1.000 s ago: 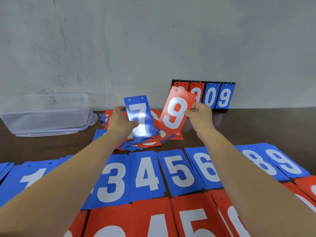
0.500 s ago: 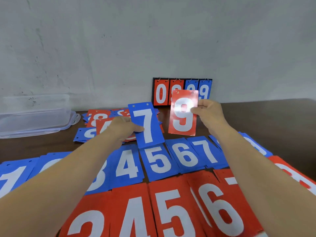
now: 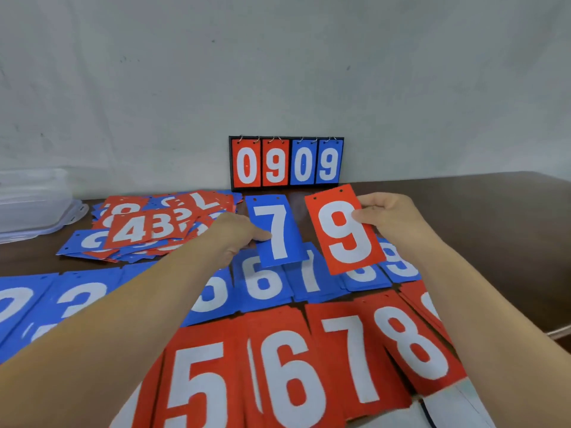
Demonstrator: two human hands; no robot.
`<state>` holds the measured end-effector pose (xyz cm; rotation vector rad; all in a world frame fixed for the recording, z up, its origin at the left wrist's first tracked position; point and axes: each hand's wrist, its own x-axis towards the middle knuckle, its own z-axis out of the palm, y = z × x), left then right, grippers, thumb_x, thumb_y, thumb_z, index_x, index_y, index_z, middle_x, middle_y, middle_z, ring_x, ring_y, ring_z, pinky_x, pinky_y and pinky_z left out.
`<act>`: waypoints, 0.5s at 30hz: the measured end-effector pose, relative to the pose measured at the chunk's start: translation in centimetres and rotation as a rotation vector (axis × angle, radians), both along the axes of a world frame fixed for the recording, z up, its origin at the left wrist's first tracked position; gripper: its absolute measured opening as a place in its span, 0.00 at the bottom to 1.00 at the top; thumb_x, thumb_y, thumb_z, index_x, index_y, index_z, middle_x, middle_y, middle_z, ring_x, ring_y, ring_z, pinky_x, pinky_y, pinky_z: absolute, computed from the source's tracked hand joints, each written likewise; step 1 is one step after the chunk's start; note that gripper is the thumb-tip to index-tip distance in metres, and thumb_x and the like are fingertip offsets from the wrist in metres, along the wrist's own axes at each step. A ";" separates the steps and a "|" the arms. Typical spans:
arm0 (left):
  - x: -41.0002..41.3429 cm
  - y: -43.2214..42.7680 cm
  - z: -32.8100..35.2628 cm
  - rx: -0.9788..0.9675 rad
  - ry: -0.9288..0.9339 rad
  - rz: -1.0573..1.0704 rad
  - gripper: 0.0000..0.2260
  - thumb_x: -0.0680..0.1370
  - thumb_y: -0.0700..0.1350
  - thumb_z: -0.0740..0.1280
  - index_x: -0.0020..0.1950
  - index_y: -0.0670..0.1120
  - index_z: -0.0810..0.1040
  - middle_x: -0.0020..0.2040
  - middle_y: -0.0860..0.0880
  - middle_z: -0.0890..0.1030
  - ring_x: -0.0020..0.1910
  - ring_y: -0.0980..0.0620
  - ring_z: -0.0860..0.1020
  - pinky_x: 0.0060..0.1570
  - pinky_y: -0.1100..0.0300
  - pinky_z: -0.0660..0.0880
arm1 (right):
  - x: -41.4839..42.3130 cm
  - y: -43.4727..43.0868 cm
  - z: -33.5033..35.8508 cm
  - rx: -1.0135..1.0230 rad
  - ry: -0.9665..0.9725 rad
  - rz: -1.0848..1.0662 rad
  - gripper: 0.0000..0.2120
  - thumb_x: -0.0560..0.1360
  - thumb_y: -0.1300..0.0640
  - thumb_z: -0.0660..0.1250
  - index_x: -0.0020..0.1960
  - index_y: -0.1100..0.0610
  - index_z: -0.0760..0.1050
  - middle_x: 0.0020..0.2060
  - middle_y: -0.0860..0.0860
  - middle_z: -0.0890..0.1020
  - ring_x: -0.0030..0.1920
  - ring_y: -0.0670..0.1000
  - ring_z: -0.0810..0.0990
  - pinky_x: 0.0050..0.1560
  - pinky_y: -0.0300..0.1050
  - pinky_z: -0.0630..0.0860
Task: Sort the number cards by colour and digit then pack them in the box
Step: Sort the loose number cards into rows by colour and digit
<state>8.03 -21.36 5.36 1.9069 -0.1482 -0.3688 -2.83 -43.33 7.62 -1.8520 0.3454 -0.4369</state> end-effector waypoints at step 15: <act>-3.1 -6.9 -3.5 0.417 -0.144 0.011 0.23 0.72 0.37 0.74 0.30 0.45 0.60 0.31 0.45 0.67 0.30 0.49 0.68 0.27 0.60 0.64 | -7.9 -11.2 -2.6 -0.074 0.149 -0.113 0.10 0.76 0.59 0.69 0.57 0.53 0.77 0.44 0.47 0.81 0.40 0.45 0.79 0.34 0.39 0.75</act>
